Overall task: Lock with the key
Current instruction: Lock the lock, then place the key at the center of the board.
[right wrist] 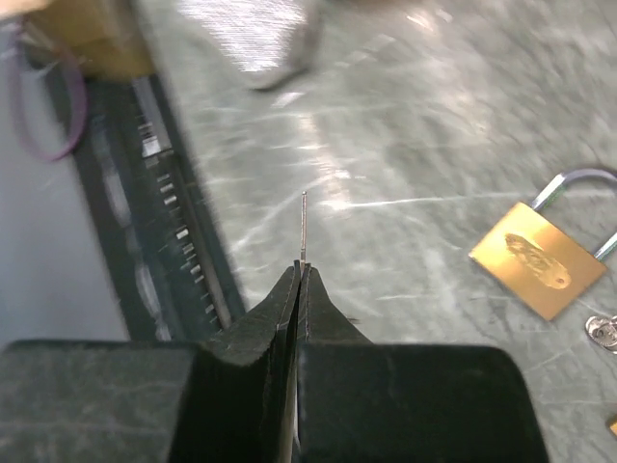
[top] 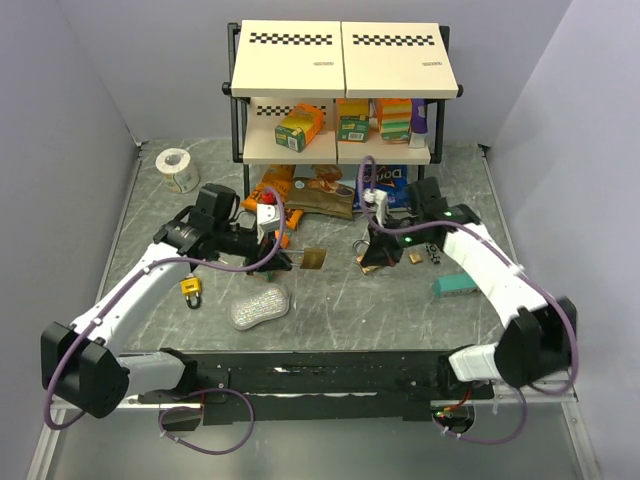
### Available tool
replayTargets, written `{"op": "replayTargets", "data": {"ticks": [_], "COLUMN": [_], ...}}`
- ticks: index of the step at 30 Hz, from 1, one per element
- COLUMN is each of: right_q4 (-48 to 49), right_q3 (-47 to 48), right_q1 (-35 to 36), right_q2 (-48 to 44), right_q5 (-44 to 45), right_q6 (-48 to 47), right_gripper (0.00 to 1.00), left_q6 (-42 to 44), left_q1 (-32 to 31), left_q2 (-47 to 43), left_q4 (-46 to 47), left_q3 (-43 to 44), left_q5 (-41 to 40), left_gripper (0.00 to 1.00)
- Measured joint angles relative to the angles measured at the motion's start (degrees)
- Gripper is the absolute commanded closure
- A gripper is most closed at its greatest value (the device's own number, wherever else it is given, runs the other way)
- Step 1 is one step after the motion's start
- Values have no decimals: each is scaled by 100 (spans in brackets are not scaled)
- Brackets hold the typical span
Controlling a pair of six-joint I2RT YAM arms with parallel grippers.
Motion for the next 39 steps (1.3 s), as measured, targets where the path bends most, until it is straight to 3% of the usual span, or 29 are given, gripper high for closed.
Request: {"op": "replayTargets", "data": {"ticks": [8, 19, 22, 25, 26, 31, 32, 34, 35, 39], "right_q4": [1399, 1923, 2004, 2074, 2085, 2061, 2059, 2011, 2004, 2072], "right_q3": [-140, 450, 601, 704, 728, 866, 874, 848, 804, 223], "right_q1": [361, 564, 564, 564, 564, 564, 564, 566, 566, 623], "right_q2": [1443, 3097, 3338, 3460, 3477, 3473, 3456, 3324, 3224, 2074], "right_q5": [1001, 1344, 1344, 1344, 1349, 1399, 1397, 1381, 1351, 1130], "right_q6": [938, 1510, 1628, 1722, 1738, 1641, 1587, 1491, 1432, 999], "right_gripper": [100, 100, 85, 62, 50, 35, 22, 13, 1, 1], "left_q6": [-7, -192, -133, -79, -63, 28, 31, 24, 7, -216], "left_q1": [46, 63, 63, 63, 63, 66, 66, 66, 66, 66], "left_q2": [94, 142, 186, 282, 304, 348, 354, 385, 411, 697], "left_q4": [149, 439, 426, 426, 417, 308, 295, 260, 234, 0], "left_q3": [-385, -693, -721, -743, -758, -780, -780, -780, -776, -627], "left_q5": [-269, -476, -520, -577, -599, -662, -662, -664, -664, -649], "left_gripper": [99, 99, 99, 99, 99, 99, 99, 99, 99, 99]}}
